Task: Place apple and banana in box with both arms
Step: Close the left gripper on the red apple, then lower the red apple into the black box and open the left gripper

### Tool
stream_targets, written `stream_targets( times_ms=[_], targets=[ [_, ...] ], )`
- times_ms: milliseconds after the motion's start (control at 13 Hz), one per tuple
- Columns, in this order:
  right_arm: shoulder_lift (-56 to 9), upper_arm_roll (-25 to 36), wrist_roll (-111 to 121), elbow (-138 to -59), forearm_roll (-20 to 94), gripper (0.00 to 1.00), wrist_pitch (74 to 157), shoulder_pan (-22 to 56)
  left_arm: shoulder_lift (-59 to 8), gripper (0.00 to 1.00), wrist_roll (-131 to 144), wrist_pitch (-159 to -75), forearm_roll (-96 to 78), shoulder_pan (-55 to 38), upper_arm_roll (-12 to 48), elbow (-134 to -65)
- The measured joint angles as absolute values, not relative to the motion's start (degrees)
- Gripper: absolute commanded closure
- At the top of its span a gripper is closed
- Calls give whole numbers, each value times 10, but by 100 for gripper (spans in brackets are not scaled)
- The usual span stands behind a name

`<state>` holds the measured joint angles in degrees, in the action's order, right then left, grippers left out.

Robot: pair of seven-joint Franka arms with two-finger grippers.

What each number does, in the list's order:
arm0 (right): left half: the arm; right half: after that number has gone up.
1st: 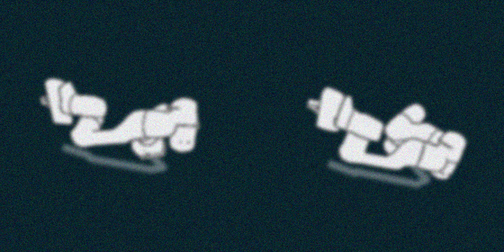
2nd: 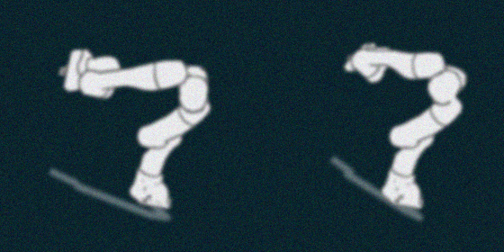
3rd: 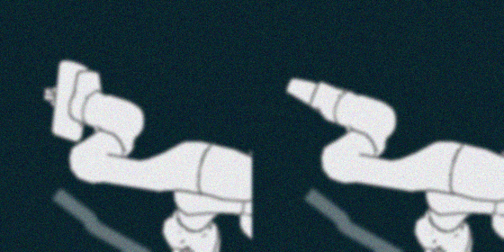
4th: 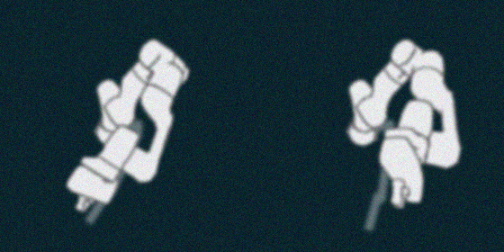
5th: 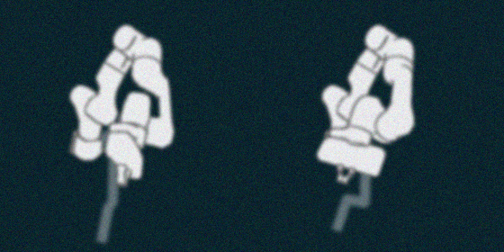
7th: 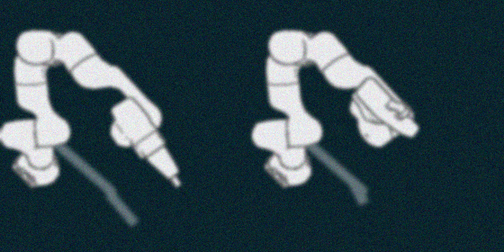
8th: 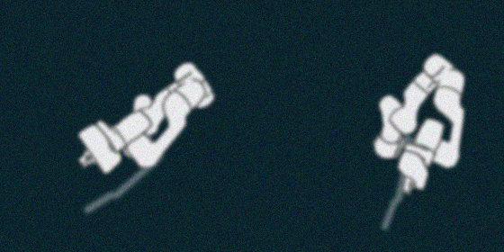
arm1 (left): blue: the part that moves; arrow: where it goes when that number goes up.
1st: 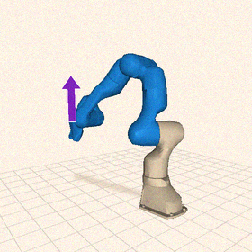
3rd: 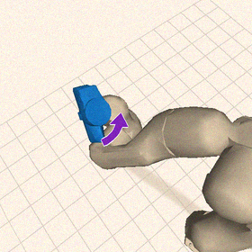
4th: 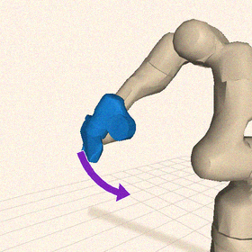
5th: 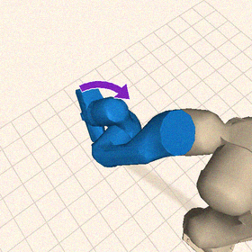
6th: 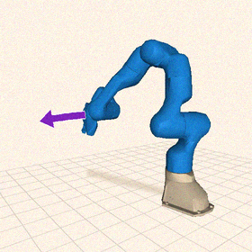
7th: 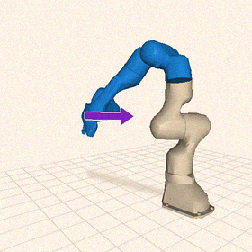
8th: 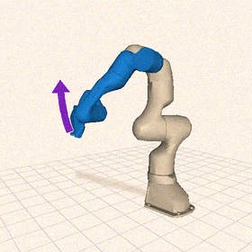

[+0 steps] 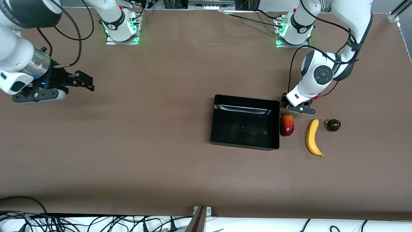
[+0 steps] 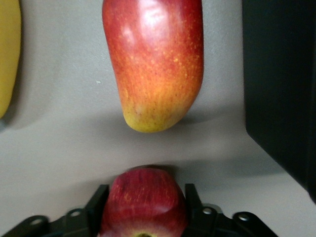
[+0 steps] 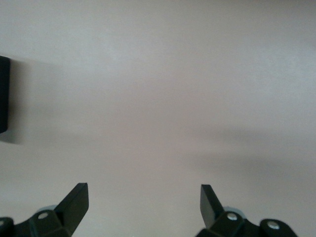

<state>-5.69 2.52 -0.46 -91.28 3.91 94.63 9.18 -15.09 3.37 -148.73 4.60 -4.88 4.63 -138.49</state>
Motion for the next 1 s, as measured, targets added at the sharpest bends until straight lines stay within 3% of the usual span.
stream_targets(
  times_ms=[308, 615, 769, 1000],
  targets=[
    [-46, -29, 5, -913, 29, 0, 946, 30, -137, 92, 33, -1351, 46, -50, 49, -1309],
    [-44, -34, 5, -911, 15, 0, 951, 30, -134, 92, 59, -1136, 45, -59, 79, -1118],
    [-44, -35, 5, -909, 3, 0, 950, 30, -157, 88, 137, -1114, 45, -94, 91, -1055],
    [-43, -36, 5, -909, -5, 0, 947, 30, -232, 84, 254, -1145, 45, -165, 94, -1020]
  ],
)
